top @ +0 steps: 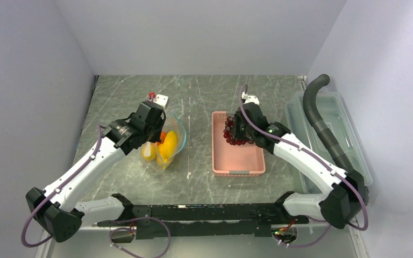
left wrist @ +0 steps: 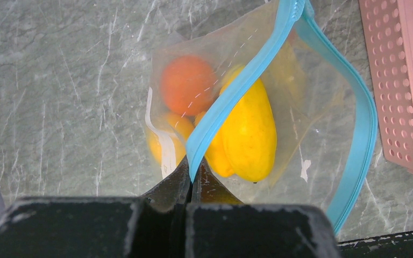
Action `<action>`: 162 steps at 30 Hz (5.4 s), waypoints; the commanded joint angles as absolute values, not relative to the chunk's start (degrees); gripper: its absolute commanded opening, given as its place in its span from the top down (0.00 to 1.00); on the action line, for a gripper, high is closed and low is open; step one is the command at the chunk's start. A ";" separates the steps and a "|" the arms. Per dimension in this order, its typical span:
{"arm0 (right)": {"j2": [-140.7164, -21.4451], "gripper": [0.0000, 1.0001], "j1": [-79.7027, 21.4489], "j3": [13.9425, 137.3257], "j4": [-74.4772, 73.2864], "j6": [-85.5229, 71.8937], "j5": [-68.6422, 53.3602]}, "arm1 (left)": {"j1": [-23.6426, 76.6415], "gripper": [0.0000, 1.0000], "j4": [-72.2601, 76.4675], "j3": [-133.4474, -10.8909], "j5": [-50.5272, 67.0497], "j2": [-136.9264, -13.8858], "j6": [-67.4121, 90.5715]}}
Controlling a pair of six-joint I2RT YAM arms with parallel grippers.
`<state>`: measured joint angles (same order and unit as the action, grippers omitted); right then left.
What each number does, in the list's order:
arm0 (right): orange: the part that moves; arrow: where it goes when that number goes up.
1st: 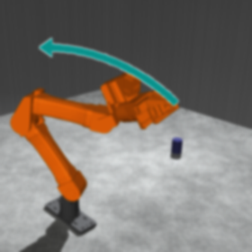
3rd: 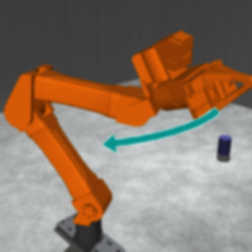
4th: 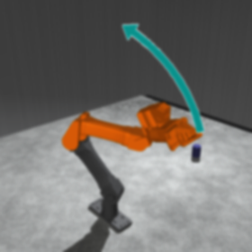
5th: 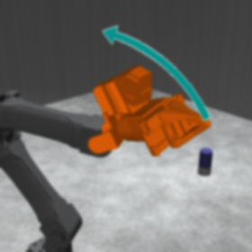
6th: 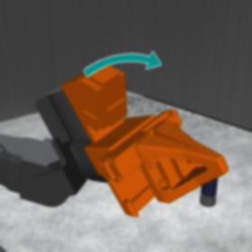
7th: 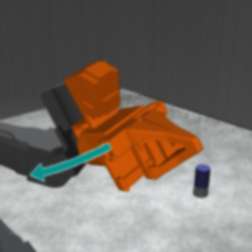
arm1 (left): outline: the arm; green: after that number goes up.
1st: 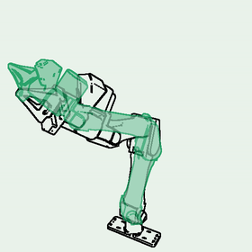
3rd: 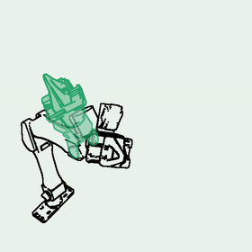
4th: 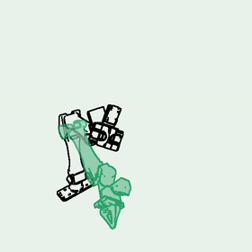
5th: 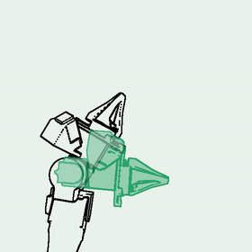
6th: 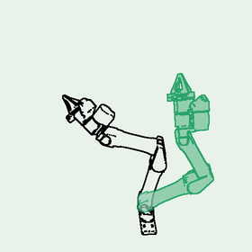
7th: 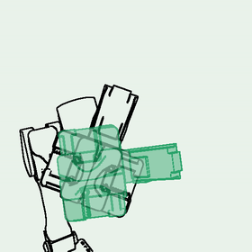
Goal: Place the food in the zip-top bag and seal the zipper
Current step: Pick up the fake fruit from the bin, then place the fake fruit in the zipper food storage bag, then adjust the zipper food storage bag at the center of the board.
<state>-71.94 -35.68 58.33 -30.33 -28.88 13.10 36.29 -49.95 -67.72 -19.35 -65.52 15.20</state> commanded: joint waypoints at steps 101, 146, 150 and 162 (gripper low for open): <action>-103.49 0.34 -60.82 91.13 -17.46 -54.46 7.88 | 36.21 1.00 -48.31 -67.86 -20.09 -64.86 14.70; -88.91 0.47 -57.66 67.31 -16.02 -51.82 9.67 | 36.21 1.00 -48.30 -67.82 -20.38 -65.65 14.77; -90.05 0.56 -57.66 67.31 -15.15 -52.68 9.92 | 36.19 1.00 -48.35 -67.82 -20.24 -65.61 14.77; -87.03 1.00 -57.55 69.21 -15.36 -51.63 14.34 | 36.21 1.00 -48.28 -67.74 -20.57 -65.30 14.72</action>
<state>-90.37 -57.78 67.20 -17.78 -52.56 11.86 36.10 -50.02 -67.72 -20.36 -65.52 15.11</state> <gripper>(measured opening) 0.016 0.010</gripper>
